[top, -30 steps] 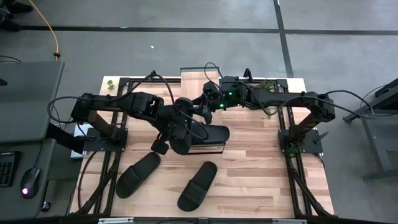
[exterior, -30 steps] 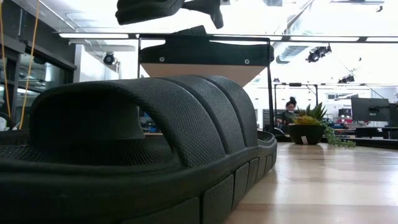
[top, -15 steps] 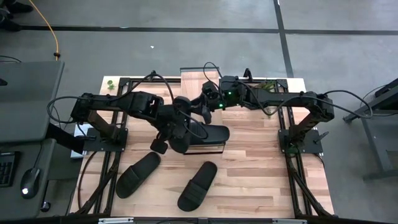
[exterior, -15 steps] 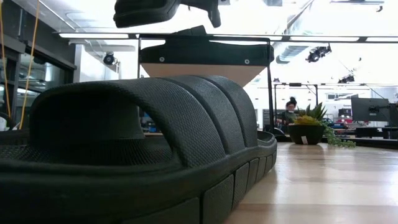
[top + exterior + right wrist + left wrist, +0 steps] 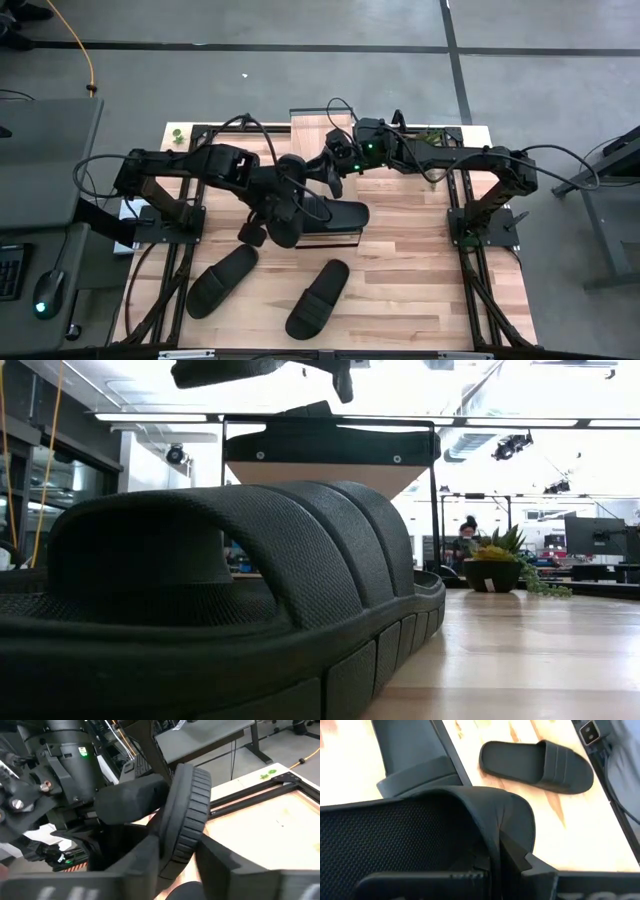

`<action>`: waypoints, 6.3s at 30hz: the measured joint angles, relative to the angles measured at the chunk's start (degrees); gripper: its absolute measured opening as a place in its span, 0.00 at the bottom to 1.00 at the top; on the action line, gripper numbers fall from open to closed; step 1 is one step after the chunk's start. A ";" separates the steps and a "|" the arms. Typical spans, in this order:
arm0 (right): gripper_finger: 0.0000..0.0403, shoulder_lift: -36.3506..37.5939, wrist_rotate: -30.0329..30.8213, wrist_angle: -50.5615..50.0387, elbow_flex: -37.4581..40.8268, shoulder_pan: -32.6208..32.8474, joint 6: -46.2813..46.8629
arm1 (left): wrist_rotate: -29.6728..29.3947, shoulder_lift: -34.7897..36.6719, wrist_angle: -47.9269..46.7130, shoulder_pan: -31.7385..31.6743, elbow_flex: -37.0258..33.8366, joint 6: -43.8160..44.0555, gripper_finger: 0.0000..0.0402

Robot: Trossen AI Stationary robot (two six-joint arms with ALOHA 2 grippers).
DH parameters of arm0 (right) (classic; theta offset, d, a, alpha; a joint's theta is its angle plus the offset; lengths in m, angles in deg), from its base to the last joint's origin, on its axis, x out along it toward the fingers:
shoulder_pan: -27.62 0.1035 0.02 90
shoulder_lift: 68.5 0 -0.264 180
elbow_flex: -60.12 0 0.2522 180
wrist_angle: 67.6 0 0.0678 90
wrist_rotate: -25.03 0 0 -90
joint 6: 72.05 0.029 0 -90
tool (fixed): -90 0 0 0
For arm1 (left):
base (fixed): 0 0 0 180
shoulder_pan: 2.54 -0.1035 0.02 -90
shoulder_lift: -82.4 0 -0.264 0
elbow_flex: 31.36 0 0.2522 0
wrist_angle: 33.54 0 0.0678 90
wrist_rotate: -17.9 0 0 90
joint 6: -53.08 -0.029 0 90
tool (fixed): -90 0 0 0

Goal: Pick and place slides into the shelf
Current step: Put the top left slipper on the shelf

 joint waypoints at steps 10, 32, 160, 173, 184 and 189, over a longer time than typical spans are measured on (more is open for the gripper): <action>0.63 0.00 -0.03 2.38 0.00 -0.18 -0.03 | 3.07 0.02 1.81 0.00 0.69 -0.08 0.01; 0.64 0.00 -0.89 5.77 0.07 -2.56 1.98 | 3.40 0.02 3.36 -0.02 0.66 -0.57 0.01; 0.05 31.21 33.40 71.85 56.29 -10.27 5.43 | -35.24 26.23 39.15 -13.25 -31.50 5.77 0.49; 0.05 17.32 43.76 91.63 57.66 -0.65 -2.53 | -35.47 27.63 45.65 -13.18 -44.34 5.86 0.47; 0.05 9.39 48.84 93.54 57.57 0.75 -1.30 | -33.79 37.63 52.01 -13.16 -55.21 7.60 0.42; 0.05 8.13 50.31 93.46 57.57 2.01 -1.05 | -32.40 42.13 58.19 -13.16 -61.32 8.27 0.41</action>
